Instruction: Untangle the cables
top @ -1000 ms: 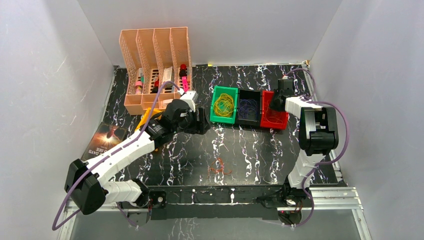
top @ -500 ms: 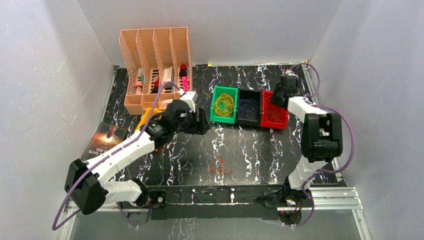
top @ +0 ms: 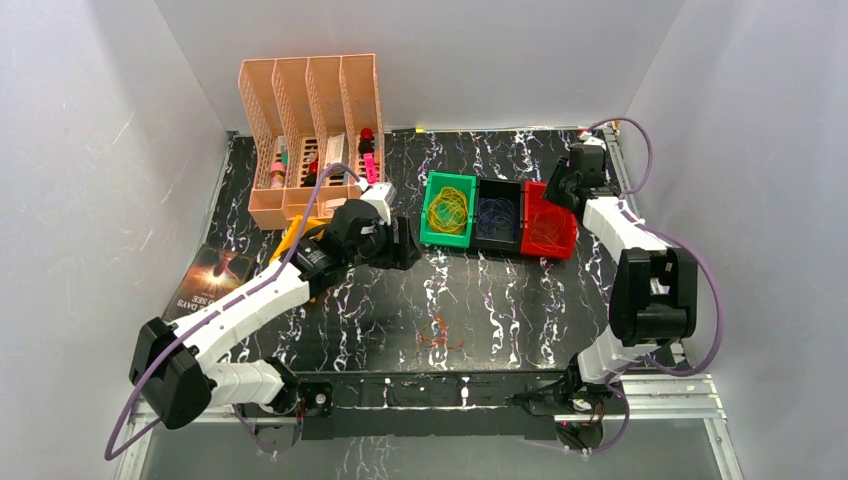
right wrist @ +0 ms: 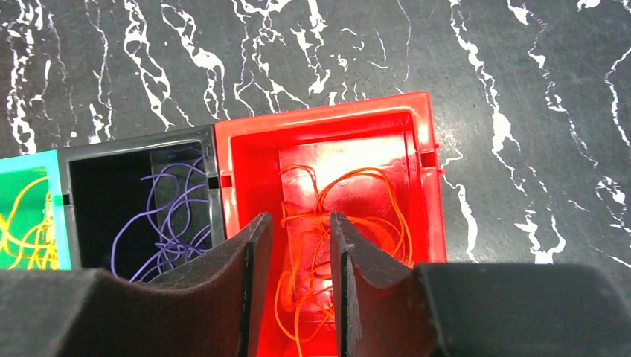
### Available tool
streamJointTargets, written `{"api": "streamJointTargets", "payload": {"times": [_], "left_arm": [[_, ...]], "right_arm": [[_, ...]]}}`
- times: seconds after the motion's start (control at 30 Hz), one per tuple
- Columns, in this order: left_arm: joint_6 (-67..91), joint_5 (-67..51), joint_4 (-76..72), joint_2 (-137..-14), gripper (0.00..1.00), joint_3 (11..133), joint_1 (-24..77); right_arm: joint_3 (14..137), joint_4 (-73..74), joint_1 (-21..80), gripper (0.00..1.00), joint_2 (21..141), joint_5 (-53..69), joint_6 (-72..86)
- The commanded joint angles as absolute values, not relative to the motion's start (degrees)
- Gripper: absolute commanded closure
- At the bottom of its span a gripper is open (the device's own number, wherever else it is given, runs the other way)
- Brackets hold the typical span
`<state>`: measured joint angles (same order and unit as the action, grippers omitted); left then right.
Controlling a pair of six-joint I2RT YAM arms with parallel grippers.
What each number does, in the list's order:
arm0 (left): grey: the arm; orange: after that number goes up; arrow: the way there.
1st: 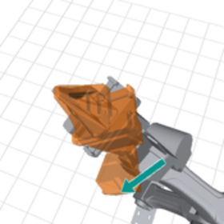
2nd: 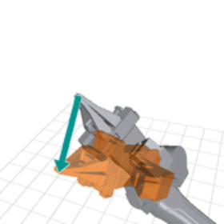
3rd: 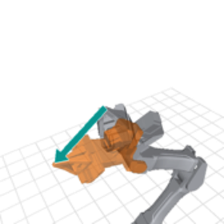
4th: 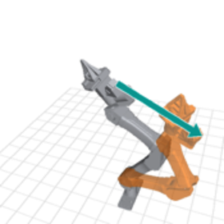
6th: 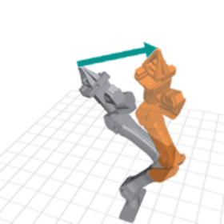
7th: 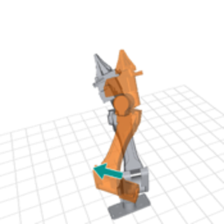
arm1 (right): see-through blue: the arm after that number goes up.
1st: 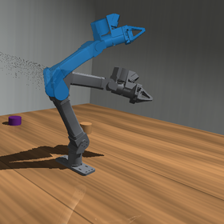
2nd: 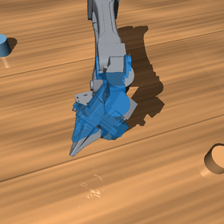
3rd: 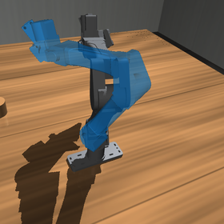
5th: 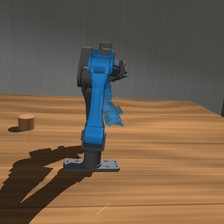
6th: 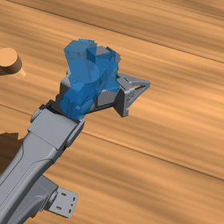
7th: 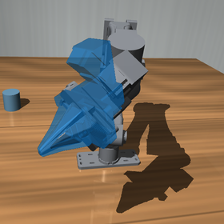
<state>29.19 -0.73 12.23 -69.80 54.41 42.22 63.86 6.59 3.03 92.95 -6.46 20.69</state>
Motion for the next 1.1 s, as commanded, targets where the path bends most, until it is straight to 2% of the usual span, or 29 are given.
{"api": "streamJointTargets", "payload": {"times": [0.0, 0.2, 0.6, 0.77, 1.07], "left_arm": [[29.27, -2.40, 12.40, -70.41, 0.36, 54.73, 42.10], [29.32, -3.27, 11.81, -71.38, 0.36, 55.18, 42.05], [28.96, -2.24, 12.57, -70.69, 0.36, 55.07, 42.09], [28.68, -2.35, 12.71, -71.28, 0.36, 55.31, 42.05], [28.99, -2.46, 11.96, -71.50, 0.36, 54.78, 42.06]], "right_arm": [[63.82, 7.39, 3.11, 0.56, 88.26, -7.92, 19.52], [63.20, 8.87, 3.12, 0.52, 85.73, -8.19, 19.32], [59.23, 13.19, 3.08, 0.54, 79.75, -2.88, 24.51], [54.15, 13.44, 3.12, 0.56, 75.10, -1.23, 27.55], [50.13, 15.20, 3.16, 0.67, 72.15, -1.27, 26.26]]}}
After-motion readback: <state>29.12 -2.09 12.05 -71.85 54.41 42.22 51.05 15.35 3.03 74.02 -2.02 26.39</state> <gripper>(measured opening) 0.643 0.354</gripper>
